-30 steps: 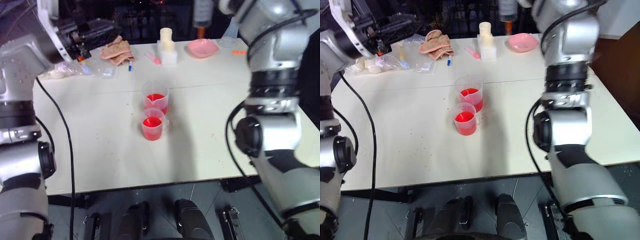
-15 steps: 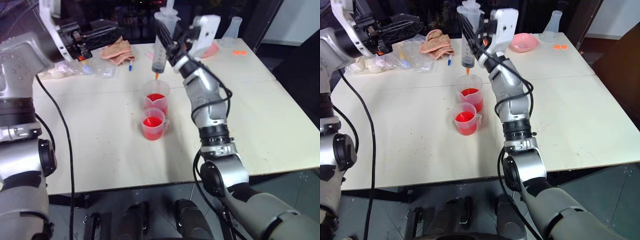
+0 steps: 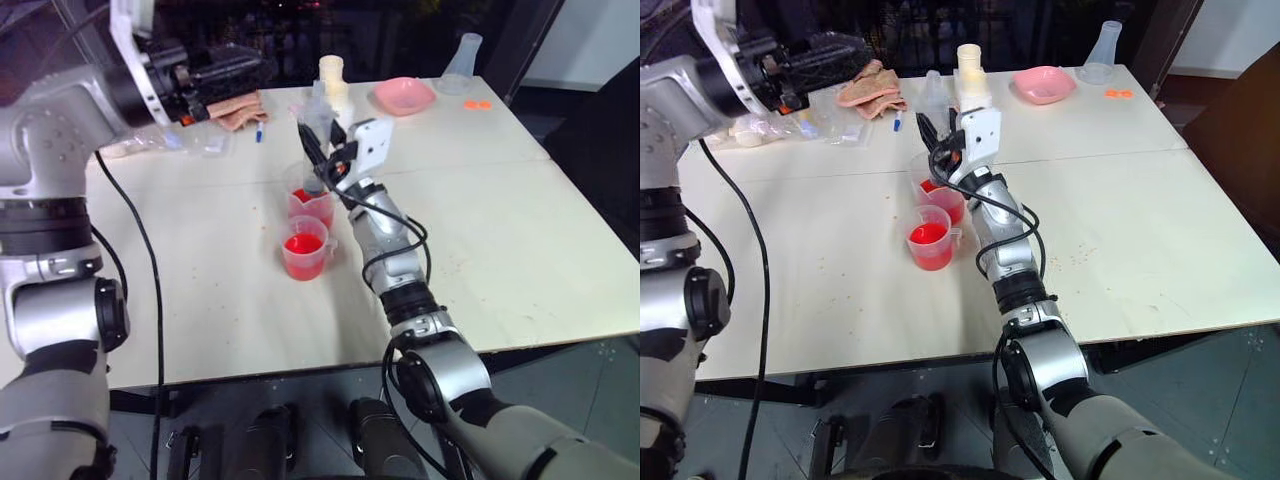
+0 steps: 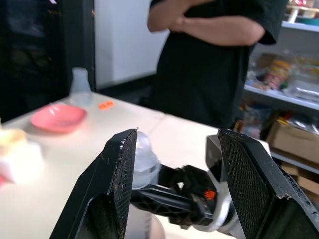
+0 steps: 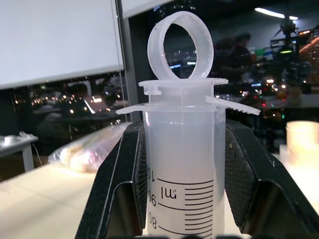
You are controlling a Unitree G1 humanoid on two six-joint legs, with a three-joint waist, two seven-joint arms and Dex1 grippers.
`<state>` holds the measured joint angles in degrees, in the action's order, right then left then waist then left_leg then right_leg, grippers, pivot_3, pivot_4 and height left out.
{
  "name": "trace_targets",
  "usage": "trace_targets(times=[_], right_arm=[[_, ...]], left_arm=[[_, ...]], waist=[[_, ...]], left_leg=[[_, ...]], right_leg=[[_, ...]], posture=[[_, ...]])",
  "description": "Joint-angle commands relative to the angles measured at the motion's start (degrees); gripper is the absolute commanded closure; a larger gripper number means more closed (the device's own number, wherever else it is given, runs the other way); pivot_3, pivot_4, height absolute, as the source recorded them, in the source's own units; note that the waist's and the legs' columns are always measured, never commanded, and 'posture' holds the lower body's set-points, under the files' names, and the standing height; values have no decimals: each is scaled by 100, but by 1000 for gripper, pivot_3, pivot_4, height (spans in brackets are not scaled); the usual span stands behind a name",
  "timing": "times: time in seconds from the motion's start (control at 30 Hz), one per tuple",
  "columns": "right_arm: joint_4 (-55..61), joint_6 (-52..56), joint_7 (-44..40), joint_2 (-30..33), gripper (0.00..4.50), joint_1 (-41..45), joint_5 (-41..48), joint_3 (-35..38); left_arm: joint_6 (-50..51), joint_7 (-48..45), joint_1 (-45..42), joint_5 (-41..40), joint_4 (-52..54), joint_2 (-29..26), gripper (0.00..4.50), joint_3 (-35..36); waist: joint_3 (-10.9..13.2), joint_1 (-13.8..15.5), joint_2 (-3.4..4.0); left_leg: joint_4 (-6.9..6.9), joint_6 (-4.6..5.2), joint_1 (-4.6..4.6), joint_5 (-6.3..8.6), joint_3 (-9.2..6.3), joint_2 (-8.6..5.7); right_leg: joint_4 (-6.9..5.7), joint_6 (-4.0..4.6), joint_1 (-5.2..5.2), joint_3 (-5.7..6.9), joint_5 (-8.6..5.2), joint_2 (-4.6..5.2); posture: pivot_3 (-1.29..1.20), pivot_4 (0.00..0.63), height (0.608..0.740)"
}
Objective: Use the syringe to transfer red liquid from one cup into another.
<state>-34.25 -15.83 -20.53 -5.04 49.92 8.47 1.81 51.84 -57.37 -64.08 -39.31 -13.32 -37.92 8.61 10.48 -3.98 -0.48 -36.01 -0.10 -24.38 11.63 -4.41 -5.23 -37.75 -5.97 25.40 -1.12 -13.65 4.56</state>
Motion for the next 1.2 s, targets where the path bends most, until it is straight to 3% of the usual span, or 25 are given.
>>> trace_targets(times=[0.03,0.43,1.2], right_arm=[[127,-196,43,-64,3058,-38,-96,-131],[257,-166,136,-78,3058,-175,-140,-257],[855,188,-11,-26,3058,-417,-122,-460]], left_arm=[[-163,-77,-70,75,-7,-13,1778,-20],[-1065,-407,522,626,-27,130,1778,-431],[-1953,-779,-209,1248,-1571,899,1778,-663]], waist=[[0,-3,0],[0,5,0],[0,8,0]], left_leg=[[0,0,0,0,0,0],[0,-7,4,-4,0,-1],[-3,5,5,3,-1,-2]], right_leg=[[0,0,0,0,0,0],[-1,0,-3,-4,0,0],[-9,0,-2,0,0,0]], posture=[[0,150,740],[0,150,740],[0,150,740]])
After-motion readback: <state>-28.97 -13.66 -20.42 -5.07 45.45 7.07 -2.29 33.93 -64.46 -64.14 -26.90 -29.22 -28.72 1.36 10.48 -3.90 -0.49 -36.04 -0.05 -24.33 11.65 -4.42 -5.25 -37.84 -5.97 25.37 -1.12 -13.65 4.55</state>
